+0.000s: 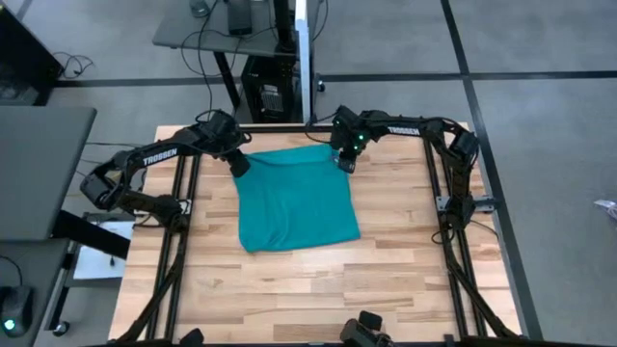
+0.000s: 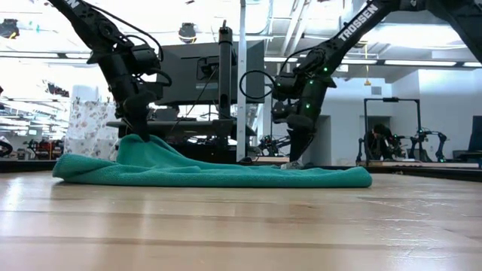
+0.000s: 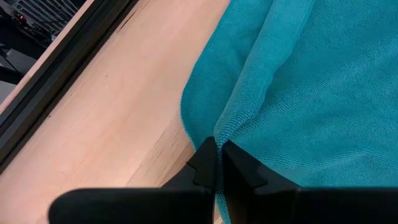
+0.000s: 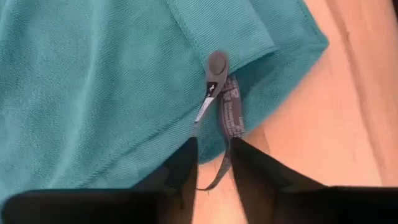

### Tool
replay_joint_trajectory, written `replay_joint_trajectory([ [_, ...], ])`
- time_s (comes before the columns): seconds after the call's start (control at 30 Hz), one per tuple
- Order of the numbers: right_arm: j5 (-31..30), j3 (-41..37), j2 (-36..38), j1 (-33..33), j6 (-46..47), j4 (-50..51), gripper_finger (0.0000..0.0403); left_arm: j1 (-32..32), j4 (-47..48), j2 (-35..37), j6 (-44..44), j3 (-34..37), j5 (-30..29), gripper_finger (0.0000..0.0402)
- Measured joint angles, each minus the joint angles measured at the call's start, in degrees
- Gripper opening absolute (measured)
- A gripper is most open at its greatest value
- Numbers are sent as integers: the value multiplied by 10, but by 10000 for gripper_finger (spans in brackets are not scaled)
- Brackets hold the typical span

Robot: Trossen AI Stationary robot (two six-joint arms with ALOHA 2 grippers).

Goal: Roll towel
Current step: Fold the blue towel

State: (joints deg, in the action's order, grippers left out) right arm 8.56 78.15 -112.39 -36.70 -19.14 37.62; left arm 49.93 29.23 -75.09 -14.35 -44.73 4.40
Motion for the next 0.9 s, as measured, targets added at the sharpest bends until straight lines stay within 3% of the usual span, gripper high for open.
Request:
replay_joint_trajectory([
  [0.2, 0, 0, 0, -2, -20, 12, 211, 0, 0, 0, 0, 0, 1, 0],
  [0.33, 5, 0, 0, 6, -33, 24, 241, 0, 0, 0, 0, 0, 8, 0],
  [0.9, 4, -14, 6, 20, -52, 22, 189, 0, -1, 0, -1, 0, 12, 0],
])
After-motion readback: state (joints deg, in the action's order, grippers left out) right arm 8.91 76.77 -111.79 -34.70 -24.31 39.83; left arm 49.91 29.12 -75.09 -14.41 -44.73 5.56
